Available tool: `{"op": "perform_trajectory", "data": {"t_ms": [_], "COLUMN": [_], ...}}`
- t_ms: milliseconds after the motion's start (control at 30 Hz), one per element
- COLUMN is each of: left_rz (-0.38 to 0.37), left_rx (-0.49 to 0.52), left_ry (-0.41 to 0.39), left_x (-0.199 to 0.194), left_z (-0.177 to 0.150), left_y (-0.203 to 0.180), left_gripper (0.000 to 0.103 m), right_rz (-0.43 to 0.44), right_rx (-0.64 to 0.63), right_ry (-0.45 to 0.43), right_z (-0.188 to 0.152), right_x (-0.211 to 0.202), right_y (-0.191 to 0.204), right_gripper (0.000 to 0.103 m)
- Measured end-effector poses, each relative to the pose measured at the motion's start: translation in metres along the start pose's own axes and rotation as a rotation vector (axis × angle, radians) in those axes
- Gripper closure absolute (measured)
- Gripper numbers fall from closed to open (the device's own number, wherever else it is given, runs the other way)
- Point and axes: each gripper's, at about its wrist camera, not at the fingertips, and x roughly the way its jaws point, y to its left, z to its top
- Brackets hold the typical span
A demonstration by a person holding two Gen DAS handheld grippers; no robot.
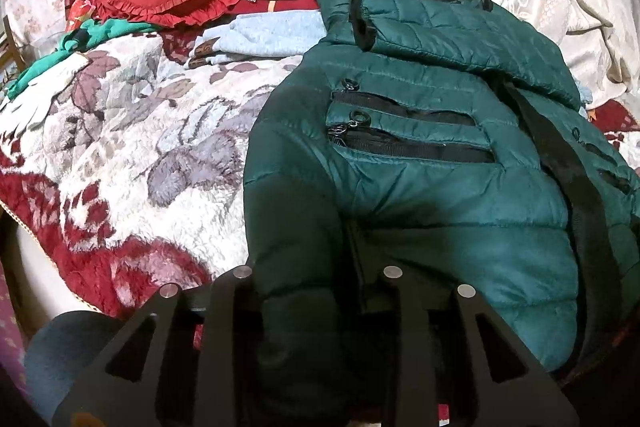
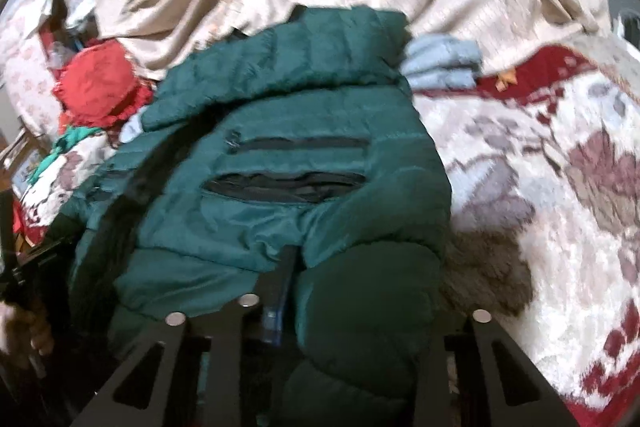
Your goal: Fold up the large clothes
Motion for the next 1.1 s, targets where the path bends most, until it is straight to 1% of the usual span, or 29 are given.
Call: {"op": "perform_trajectory", "data": {"t_ms": [33, 100, 133, 233, 267, 367, 467, 567, 700, 867, 1100], "left_rz": [-0.004, -0.022, -0.030, -0.084, -0.113, -0.170, -0.188, -0.205, -0.281, -0.338, -0.382], "left_rx": [-0.003, -0.002, -0.005, -0.048, -0.072, -0.109, -0.075, -0.019, 0.006, -0.016, -0.021], "left_ry": [0.002, 0.001, -0.002, 0.012, 0.026, 0.046, 0.038, 0.010, -0.052, -0.072, -0.104], "left_x": [0.000, -0.003, -0.006, -0.011, -0.013, -0.026, -0.045, -0.070, -0.097, -0.118, -0.155], "left_z": [0.000, 0.002, 0.003, 0.006, 0.008, 0.012, 0.014, 0.010, -0.002, -0.018, -0.028], "left_y": [0.001, 0.002, 0.003, 0.016, 0.023, 0.037, 0.043, 0.052, 0.071, 0.092, 0.099], "left_gripper": [0.081, 0.089, 0.091, 0.091, 0.091, 0.092, 0.092, 0.092, 0.092, 0.092, 0.092], "right_rz": [0.006, 0.018, 0.022, 0.037, 0.039, 0.064, 0.084, 0.107, 0.116, 0.147, 0.147], "right_rx": [-0.003, 0.002, 0.006, 0.006, 0.005, 0.027, 0.034, 0.040, 0.037, 0.028, 0.001], "right_ry": [-0.003, -0.012, -0.019, -0.053, -0.065, -0.070, -0.066, -0.067, -0.062, -0.080, -0.113], "right_z": [0.000, 0.001, 0.002, 0.003, 0.004, 0.002, -0.004, -0.008, -0.014, -0.022, -0.025], "right_x": [-0.002, -0.008, -0.012, -0.027, -0.032, -0.047, -0.066, -0.083, -0.106, -0.136, -0.177], "right_y": [0.001, 0.000, -0.001, -0.001, -0.001, 0.000, 0.009, 0.015, 0.023, 0.030, 0.039], "right_gripper": [0.082, 0.084, 0.084, 0.084, 0.084, 0.084, 0.085, 0.085, 0.085, 0.085, 0.085]}}
